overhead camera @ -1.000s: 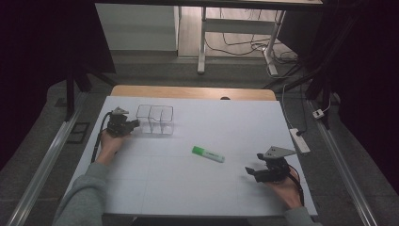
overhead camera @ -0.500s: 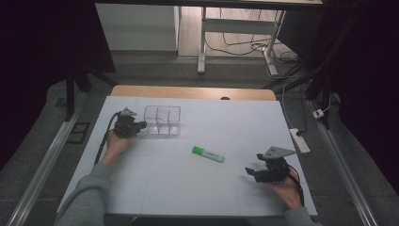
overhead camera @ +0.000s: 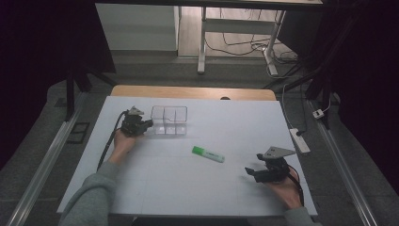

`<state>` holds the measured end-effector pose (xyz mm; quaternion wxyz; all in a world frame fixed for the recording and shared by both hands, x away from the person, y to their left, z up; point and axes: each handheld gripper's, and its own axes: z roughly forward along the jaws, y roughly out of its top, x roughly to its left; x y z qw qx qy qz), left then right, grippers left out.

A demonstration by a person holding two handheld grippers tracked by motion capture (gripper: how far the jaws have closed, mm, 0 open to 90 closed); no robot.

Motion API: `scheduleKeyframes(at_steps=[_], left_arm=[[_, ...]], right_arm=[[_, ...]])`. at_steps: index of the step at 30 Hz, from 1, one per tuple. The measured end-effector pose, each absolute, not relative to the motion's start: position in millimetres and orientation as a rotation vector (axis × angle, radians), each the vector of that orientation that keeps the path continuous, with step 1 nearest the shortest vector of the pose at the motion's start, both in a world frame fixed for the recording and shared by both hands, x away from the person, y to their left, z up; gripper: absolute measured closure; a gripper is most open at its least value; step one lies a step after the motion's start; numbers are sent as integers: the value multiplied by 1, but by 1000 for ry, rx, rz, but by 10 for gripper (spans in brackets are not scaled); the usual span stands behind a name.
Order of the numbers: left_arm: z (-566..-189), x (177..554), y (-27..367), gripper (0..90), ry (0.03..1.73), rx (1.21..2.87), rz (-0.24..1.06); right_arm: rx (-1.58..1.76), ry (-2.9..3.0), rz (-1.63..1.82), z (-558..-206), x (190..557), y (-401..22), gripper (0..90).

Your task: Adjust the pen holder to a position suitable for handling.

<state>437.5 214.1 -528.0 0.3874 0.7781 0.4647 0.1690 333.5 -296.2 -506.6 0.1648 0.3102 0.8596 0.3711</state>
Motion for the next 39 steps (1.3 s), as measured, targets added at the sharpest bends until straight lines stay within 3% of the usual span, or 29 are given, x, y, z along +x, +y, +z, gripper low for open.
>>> scheduleKeyframes(at_steps=[28, 39], left_arm=[[-529, 453, 142, 894, 1066, 2031, 367], [-531, 455, 131, 894, 1049, 2030, 348]], right_arm=[[897, 2446, 1056, -505, 332, -298, 226], [900, 2444, 1058, -505, 332, -298, 228]])
